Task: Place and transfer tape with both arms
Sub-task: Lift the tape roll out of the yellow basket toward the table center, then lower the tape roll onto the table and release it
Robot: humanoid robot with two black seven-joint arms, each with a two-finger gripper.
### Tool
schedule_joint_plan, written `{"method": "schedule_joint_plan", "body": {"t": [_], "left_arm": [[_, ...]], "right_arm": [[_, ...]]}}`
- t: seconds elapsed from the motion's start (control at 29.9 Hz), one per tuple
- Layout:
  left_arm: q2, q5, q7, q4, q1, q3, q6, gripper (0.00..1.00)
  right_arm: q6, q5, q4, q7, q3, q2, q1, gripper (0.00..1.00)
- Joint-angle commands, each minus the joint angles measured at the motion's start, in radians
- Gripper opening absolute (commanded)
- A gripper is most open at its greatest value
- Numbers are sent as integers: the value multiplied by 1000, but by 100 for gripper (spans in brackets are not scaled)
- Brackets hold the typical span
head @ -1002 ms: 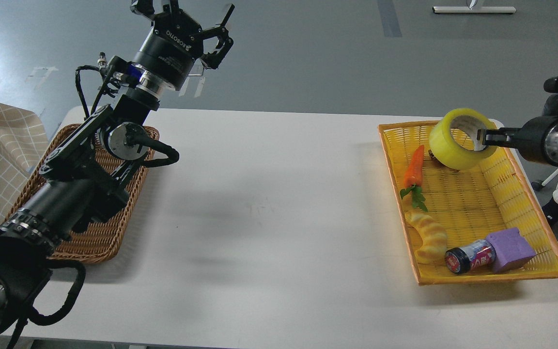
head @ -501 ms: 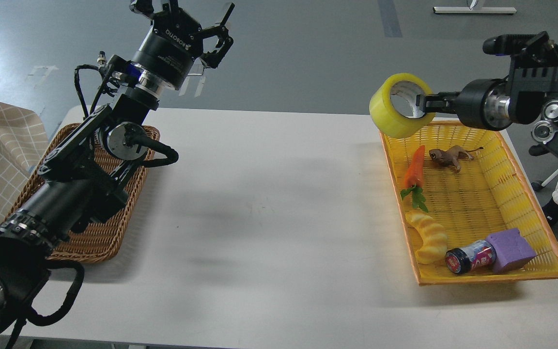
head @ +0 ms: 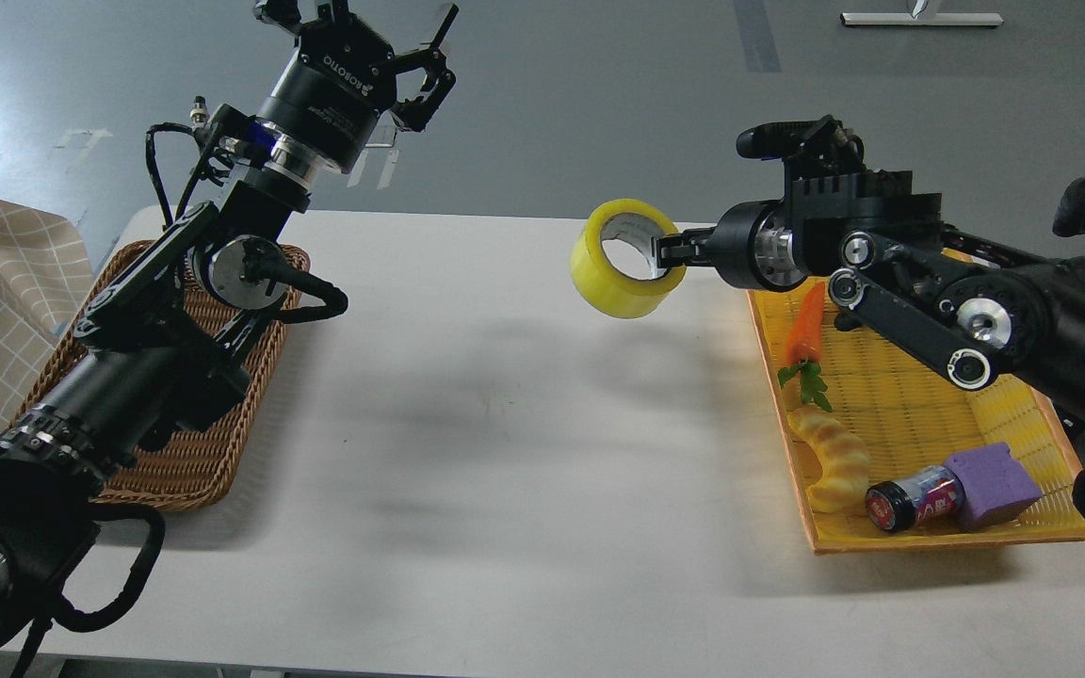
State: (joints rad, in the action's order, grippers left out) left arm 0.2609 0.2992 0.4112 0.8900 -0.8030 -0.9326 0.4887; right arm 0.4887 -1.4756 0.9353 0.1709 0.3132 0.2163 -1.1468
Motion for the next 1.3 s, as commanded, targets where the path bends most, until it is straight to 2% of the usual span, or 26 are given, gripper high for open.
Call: {"method": "schedule_joint_plan", "body": {"t": [0.0, 0.3, 0.63, 1.27], "left_arm": [[-2, 0, 0, 0, -1, -2, 0, 98], [0, 0, 1, 0, -4, -2, 0, 98], [-5, 0, 1, 0, -5, -2, 0, 98], [-9, 0, 1, 0, -4, -2, 0, 98]], "right_arm": [[0, 0, -36, 1, -40, -63, -7, 7], [0, -2, -133, 1, -97, -216, -13, 7], [0, -3, -197, 2, -167, -216, -13, 7], [0, 9, -179, 1, -166, -216, 16, 7]]}}
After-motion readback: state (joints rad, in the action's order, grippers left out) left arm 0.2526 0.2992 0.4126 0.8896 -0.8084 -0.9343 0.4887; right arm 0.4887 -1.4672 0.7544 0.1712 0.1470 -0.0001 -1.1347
